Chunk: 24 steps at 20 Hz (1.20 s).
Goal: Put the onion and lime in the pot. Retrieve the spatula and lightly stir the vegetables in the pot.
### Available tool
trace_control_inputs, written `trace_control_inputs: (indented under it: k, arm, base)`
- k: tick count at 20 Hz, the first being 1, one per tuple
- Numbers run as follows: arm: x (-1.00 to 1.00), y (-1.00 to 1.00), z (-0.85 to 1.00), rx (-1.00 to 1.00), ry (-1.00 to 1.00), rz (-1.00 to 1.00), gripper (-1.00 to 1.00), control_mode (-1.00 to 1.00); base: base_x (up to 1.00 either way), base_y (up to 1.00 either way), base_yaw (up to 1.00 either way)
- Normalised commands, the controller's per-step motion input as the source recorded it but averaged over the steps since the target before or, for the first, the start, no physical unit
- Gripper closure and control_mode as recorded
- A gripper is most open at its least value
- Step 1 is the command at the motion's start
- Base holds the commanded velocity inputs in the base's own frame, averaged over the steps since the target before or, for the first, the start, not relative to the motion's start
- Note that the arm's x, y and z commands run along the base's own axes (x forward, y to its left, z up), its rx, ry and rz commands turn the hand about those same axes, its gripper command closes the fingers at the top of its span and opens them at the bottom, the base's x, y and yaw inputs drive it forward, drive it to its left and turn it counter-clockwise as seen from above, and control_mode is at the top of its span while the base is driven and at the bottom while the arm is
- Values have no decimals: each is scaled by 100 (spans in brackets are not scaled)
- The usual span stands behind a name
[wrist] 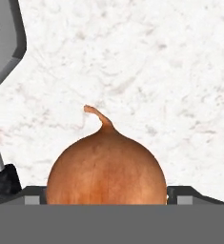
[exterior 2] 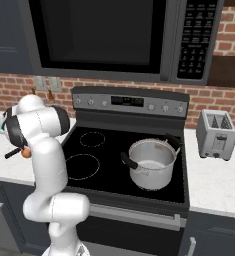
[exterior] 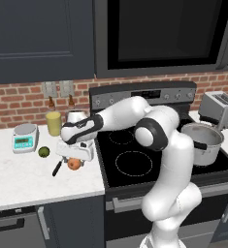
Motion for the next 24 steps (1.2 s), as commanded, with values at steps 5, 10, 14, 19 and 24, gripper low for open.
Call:
trace_control_inputs:
  k: [5, 10, 14, 19, 24]
  arm:
    - [-24, -9, 0, 0, 0, 6, 100, -100]
    - [-42, -47, 35, -1, -7, 6, 100, -100]
    - [-45, -74, 64, -4, -11, 6, 100, -100]
    - [-34, -85, 57, -9, -8, 9, 100, -100]
    - [-35, -90, 50, -9, -7, 6, 100, -100]
  base:
    - [0, 0, 0]
    - [0, 0, 0]
    - [0, 0, 0]
    - [0, 0, 0]
    - [0, 0, 0]
